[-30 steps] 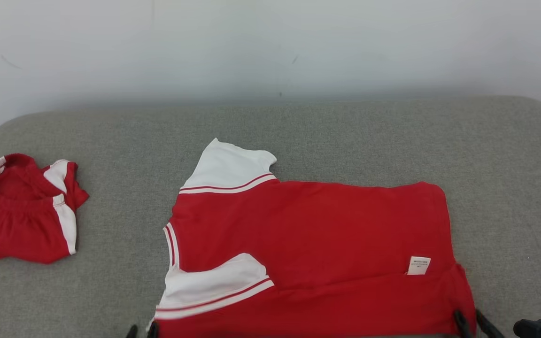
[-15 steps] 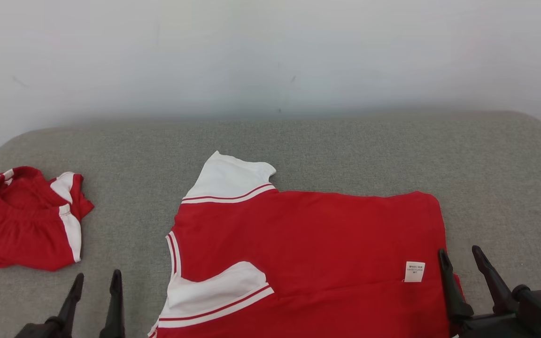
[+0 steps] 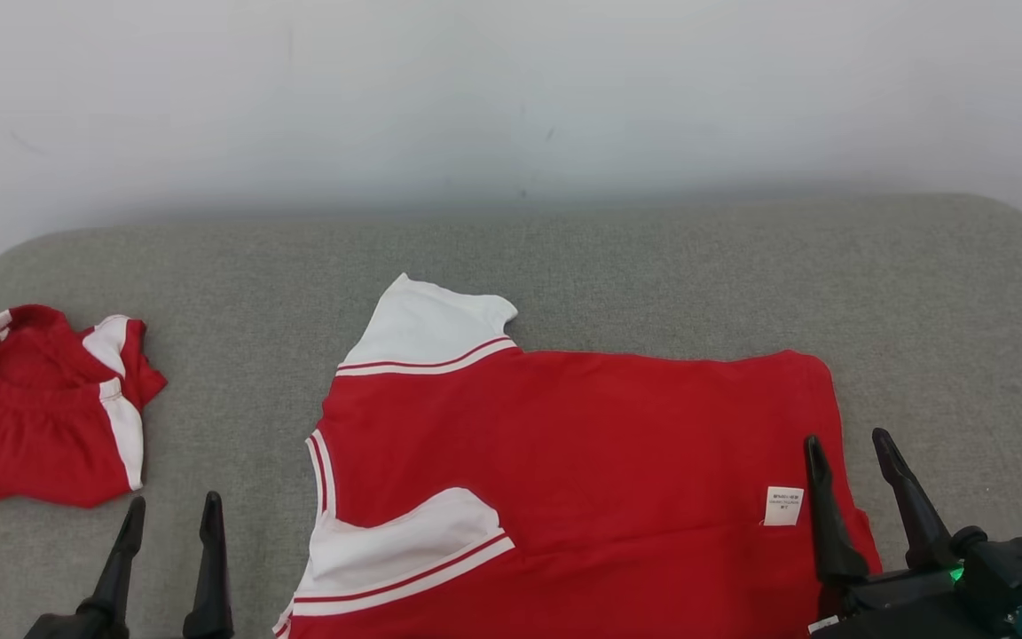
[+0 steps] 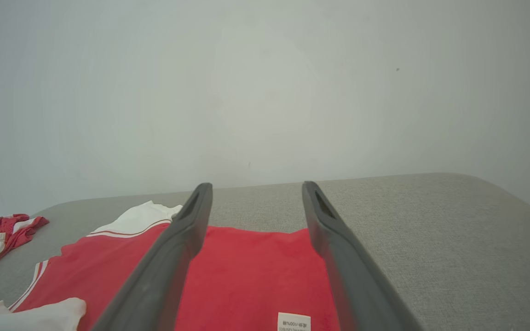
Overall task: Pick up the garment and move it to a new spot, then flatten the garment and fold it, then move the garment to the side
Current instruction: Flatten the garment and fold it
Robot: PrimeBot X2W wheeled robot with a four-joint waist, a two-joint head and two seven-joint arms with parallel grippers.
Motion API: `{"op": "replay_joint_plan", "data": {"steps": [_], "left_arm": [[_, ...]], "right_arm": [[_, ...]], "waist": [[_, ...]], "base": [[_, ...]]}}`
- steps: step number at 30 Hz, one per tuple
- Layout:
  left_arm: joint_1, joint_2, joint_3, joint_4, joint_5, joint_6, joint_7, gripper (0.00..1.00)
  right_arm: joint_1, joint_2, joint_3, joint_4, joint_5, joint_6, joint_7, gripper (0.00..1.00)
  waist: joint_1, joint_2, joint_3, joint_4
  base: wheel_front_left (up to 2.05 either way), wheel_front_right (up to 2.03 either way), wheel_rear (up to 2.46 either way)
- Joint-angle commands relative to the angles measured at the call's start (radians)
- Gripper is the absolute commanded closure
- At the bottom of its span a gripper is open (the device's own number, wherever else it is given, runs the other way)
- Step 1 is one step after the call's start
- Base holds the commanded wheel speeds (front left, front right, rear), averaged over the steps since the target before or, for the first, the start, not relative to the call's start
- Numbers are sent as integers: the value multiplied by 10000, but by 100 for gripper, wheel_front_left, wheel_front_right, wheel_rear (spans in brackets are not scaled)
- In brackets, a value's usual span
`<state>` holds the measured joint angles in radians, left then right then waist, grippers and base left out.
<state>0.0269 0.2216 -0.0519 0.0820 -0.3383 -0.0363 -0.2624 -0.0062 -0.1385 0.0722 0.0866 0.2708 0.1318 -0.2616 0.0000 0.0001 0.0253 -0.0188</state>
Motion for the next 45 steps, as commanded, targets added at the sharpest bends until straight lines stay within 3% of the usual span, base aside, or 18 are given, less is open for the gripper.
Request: {"op": "replay_joint_plan", "data": {"steps": [1, 12, 17, 22, 29, 36, 45], "left_arm": [[187, -46, 82, -33, 153, -26, -35, 0], [456, -515, 538, 137, 580, -252, -35, 0], [-51, -421, 747, 308, 676, -438, -36, 0], [-1196, 135, 683, 633, 524, -683, 163, 0], [-3848, 1238, 296, 1132, -58, -897, 1332, 0], [-6413, 2154, -763, 2033, -846, -939, 2219, 0], [-8785, 3364, -2711, 3603, -2203, -932, 3444, 0]], "right_arm": [[106, 88, -73, -77, -66, -23, -42, 0], [372, 329, -357, -36, -93, -23, -45, 0], [-89, 39, -198, 299, -55, -23, -46, 0], [-1165, -495, -41, 1339, -66, -23, 2, 0], [-3644, -942, 300, 2835, 240, -23, 797, 0], [-5976, -1177, 957, 4501, 495, -23, 1511, 0], [-7959, -947, 2114, 6175, 1065, -24, 2419, 0]], "waist": [[0, -1, 119, -21], [0, -1, 265, 54], [0, -1, 425, -40], [0, -1, 873, -248], [0, -1, 2115, -697], [0, -1, 3237, -1207], [0, -1, 4074, -2024]], "base": [[0, 0, 0], [0, 0, 0], [0, 0, 0], [0, 0, 0], [0, 0, 0], [0, 0, 0], [0, 0, 0]]}}
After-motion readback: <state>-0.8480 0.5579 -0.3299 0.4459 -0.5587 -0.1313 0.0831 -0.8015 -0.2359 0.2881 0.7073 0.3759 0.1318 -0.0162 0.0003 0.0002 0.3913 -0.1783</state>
